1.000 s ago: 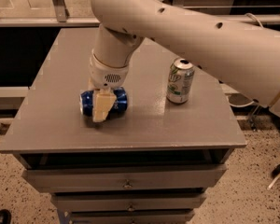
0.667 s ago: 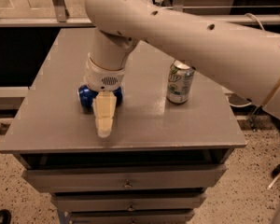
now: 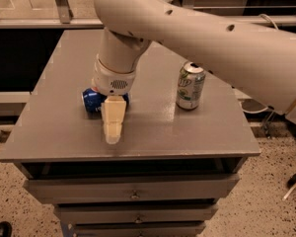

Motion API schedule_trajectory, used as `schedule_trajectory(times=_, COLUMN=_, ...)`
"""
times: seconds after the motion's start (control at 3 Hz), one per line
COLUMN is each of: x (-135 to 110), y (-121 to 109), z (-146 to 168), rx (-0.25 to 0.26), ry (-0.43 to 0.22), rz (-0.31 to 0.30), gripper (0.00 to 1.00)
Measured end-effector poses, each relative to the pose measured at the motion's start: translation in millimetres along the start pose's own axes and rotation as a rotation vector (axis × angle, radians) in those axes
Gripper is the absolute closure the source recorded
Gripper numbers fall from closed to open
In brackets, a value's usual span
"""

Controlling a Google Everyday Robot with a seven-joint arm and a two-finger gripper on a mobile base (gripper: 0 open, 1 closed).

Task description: Knock pepsi can over

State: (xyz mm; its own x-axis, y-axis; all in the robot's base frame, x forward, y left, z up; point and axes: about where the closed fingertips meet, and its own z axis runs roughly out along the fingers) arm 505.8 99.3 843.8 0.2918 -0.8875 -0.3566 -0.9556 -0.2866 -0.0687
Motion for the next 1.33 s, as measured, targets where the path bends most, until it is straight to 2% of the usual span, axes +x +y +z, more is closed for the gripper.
schedule_trajectory(times=0.33, x=10, y=-4, z=-23, rx=0.067, ry=-0.035, rz=0.049, gripper=0.00)
schedule_trajectory(times=0.67, x=28, y=-3, z=-65, rx=0.198, ry=-0.181, rz=0.161, gripper=0.00)
schedule_trajectory(times=1.0, x=41, y=3, z=-92, rx=0.277, ry=-0.312, rz=0.249, gripper=0.00)
schedule_trajectory(times=1.33, x=47, y=13, z=-114, rx=0.345, ry=-0.449, rz=0.311, gripper=0.00)
